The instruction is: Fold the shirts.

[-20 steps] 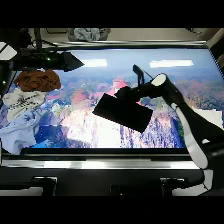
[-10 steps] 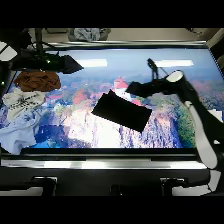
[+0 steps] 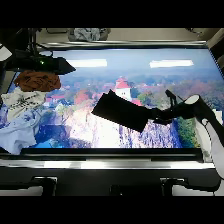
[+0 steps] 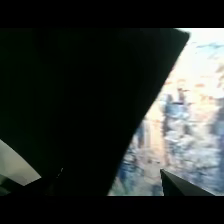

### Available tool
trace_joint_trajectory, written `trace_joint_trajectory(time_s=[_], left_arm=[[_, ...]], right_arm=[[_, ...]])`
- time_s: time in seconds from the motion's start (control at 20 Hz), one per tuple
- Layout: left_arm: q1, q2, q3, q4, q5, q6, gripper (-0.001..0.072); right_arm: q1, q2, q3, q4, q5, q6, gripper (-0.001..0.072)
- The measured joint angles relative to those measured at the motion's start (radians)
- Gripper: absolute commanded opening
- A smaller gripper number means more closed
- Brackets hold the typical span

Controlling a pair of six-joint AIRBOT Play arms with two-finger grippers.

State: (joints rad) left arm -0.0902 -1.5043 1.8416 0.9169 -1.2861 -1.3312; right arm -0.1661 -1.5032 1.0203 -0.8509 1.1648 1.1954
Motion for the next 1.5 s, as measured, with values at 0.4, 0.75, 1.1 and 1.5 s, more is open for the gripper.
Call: trace_joint_trajectory(time_s=[0.4,0.75,1.1,1.5], left_arm=[[0.003,0.0,0.0,0.004,-0.02,0.0,0.0024],[0.003,0.0,0.0,0.004,-0.032,0.018,0.0025],[0.003,0.0,0.0,0.004,-0.031,0.038,0.0025],[0.003,0.0,0.0,0.004,-0.031,0.041,0.0025]], right_arm=[[0.066,0.006,-0.132,0.258,-0.23,-0.121,0.0041],[-0.168,0.082,0.184,0.149,0.018,-0.139,0.0041],[-0.529,0.097,0.537,-0.04,0.281,-0.06,0.0041],[-0.797,0.098,0.663,-0.035,0.28,-0.023,0.0042]])
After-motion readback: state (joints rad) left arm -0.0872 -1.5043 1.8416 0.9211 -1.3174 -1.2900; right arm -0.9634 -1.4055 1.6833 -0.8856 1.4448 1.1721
